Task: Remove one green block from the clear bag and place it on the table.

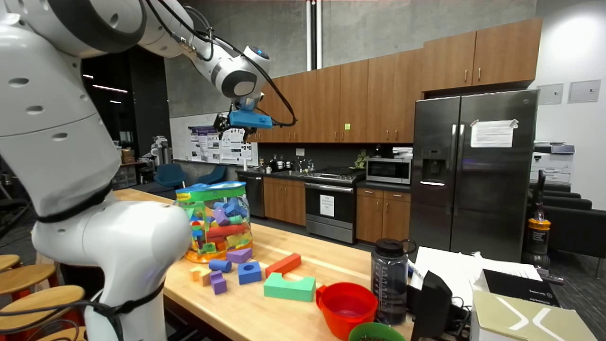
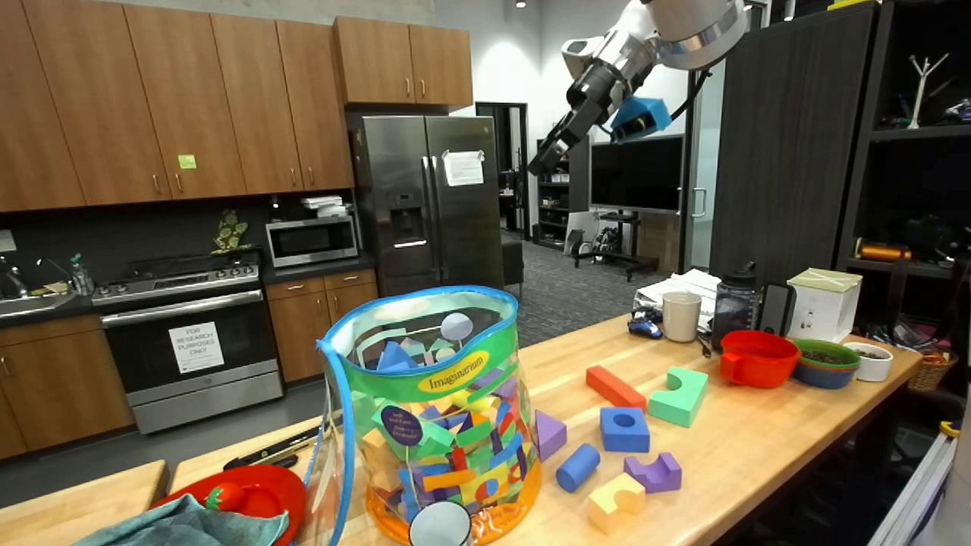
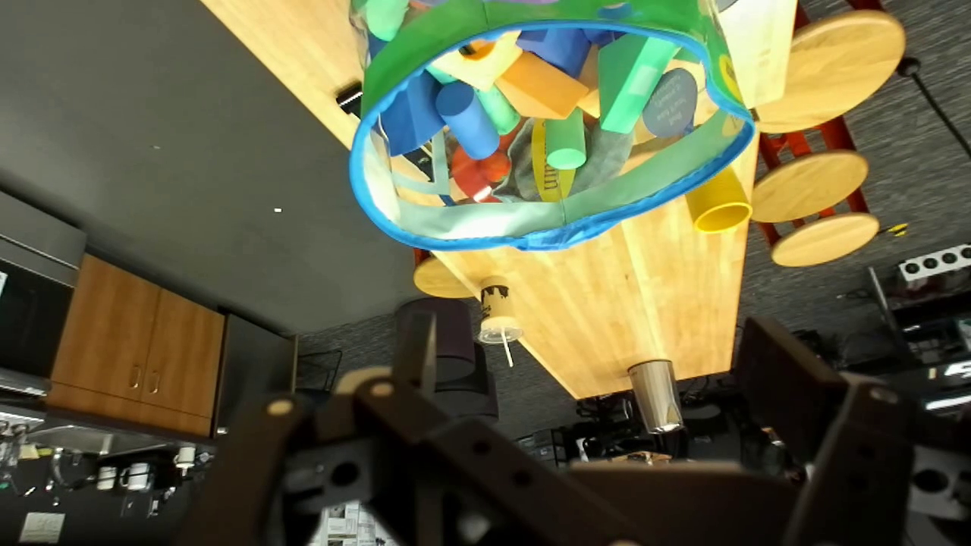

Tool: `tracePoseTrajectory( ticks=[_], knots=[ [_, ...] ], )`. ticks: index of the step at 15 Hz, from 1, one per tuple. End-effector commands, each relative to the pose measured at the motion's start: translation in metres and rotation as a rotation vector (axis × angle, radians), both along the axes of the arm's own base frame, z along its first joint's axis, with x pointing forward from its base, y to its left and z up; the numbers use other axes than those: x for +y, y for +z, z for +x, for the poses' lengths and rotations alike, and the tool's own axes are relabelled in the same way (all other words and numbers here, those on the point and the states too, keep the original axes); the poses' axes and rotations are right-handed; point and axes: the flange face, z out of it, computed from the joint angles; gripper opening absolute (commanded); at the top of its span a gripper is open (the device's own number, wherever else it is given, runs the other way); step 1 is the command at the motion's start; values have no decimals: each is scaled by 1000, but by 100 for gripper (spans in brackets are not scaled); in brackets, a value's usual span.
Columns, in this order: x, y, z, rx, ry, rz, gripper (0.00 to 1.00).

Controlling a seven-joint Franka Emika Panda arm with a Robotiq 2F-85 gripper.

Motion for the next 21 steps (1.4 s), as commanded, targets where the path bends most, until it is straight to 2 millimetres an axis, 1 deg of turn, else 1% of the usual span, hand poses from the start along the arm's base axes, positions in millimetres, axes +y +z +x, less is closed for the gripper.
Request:
tracePoseTrajectory(
  ticks=[1, 9, 10, 12, 14, 16, 18, 19, 21],
  knots=[
    [0, 1, 0, 1, 0, 0, 100],
    [0, 1, 0, 1, 1, 0, 100],
    [-3, 4, 1, 3, 5, -8, 100],
    [-16, 16, 7, -10, 25, -32, 100],
    [-32, 30, 19, -39, 80, -61, 100],
    [-38, 44, 34, -77, 163, -76, 100],
    [-33, 51, 51, -125, 263, -73, 100],
    [-27, 53, 59, -149, 313, -63, 100],
    [-6, 48, 73, -188, 412, -24, 100]
  ],
)
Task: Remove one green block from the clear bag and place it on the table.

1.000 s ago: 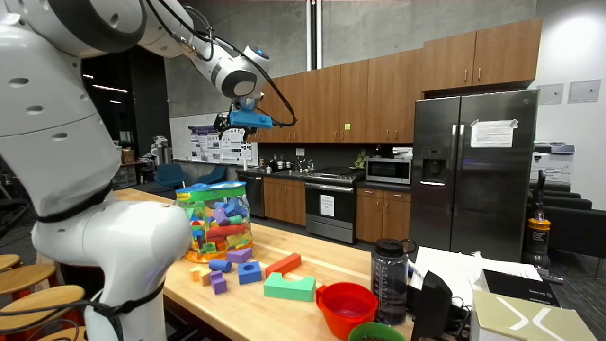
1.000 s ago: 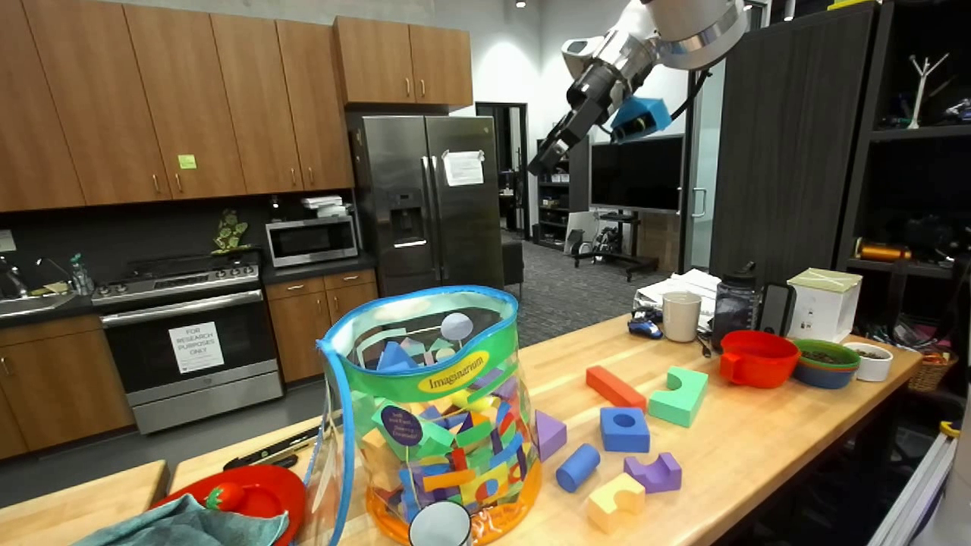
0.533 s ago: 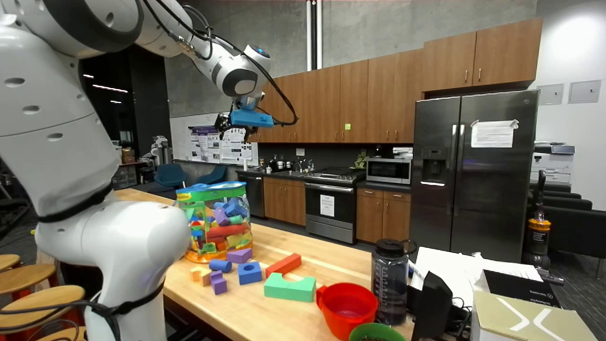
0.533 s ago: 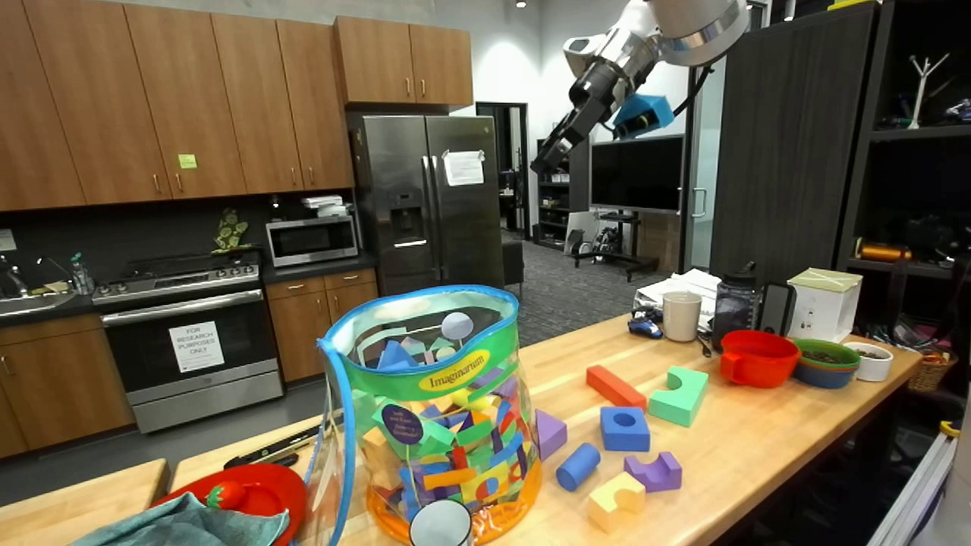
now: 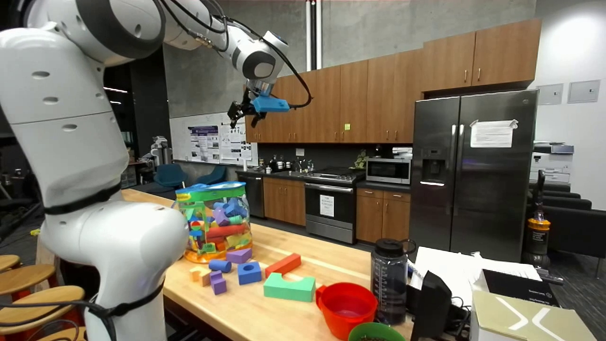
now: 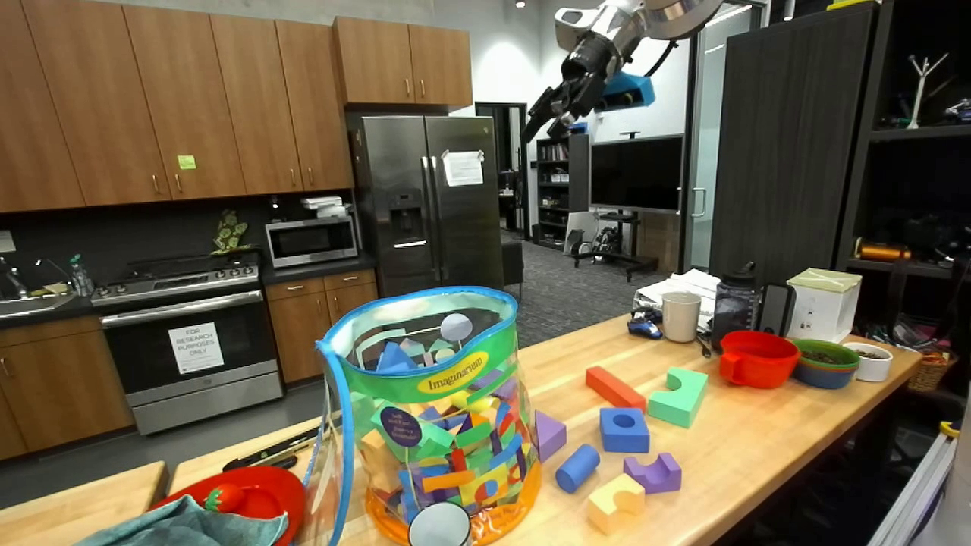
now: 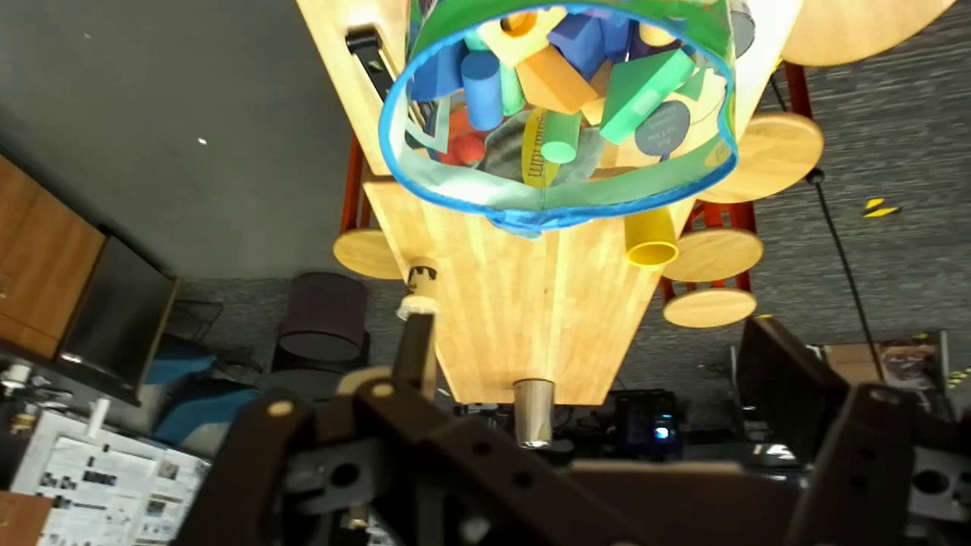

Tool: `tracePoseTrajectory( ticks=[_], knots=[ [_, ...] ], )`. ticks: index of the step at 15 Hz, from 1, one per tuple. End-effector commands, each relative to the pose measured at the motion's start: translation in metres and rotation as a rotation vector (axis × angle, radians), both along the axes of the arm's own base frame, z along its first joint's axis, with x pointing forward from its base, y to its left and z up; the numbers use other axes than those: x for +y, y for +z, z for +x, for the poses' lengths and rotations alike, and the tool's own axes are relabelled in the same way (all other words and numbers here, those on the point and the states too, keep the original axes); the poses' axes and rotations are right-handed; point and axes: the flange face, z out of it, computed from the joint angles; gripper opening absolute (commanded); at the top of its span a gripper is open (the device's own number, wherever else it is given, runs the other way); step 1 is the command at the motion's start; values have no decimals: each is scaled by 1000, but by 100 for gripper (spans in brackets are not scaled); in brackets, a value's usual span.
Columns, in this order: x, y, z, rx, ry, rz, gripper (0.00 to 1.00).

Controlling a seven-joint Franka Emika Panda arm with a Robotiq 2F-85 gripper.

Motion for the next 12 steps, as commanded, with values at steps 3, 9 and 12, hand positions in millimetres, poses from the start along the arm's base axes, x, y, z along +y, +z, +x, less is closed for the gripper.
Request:
tracePoseTrajectory(
  ticks=[3, 9, 12],
  knots=[
    [59, -14, 40, -49, 292, 95, 100],
    [117, -49, 43, -4, 510, 154, 100],
    [131, -60, 40, 51, 618, 131, 100]
  ],
)
